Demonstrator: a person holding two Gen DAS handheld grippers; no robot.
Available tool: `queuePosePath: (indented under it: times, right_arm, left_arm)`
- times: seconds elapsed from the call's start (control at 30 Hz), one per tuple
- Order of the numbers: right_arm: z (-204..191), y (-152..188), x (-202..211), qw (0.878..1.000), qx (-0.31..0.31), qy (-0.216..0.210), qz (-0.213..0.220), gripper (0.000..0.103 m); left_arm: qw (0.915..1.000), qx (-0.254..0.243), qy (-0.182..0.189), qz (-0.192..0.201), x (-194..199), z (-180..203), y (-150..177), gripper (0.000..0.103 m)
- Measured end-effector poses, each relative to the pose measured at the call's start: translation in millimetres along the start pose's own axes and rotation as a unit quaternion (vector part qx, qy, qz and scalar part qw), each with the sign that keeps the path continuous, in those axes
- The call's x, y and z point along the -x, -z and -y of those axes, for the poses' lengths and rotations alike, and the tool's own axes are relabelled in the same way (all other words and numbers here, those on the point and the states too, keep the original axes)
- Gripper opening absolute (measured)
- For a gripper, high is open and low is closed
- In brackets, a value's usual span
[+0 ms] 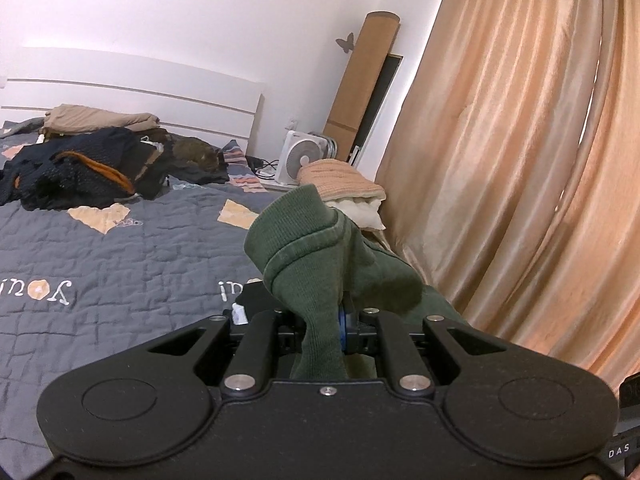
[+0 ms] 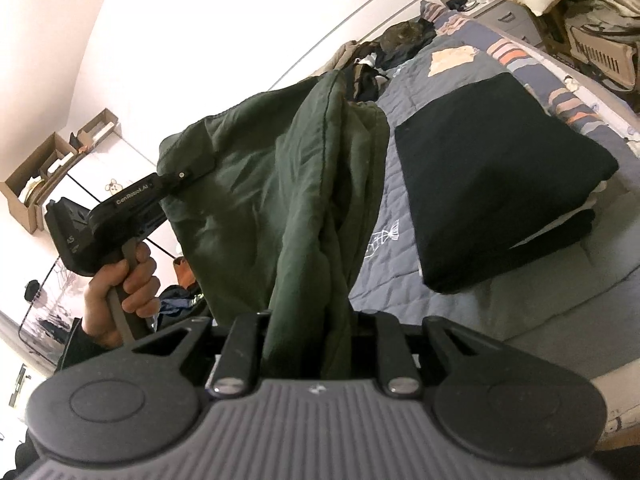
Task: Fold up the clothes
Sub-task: 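Lift the folded green shirt with both grippers and carry it over the black clothes stack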
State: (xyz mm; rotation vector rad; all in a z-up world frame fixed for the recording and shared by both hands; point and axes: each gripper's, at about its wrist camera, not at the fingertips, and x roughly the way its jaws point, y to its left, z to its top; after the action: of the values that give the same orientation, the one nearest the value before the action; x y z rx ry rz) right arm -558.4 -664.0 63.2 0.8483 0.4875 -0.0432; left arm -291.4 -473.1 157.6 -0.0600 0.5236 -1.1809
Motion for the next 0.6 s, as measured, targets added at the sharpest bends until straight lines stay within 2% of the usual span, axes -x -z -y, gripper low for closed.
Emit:
queuePosePath:
  times: [0.17, 0.6]
  right_arm:
    - [20.6, -12.8, 2.5, 1.0, -0.004, 0.003, 0.003, 0.018]
    - [86.6, -69.8, -18.2, 0.999, -0.018, 0.032, -0.002, 0.018]
  left_arm:
    - [0.9999, -0.008, -0.002, -0.009, -26.4, 10.0, -1.8, 0.011]
    - [0.9993, 0.011, -0.002, -0.035, -124.5, 13.2, 0.0, 0.011]
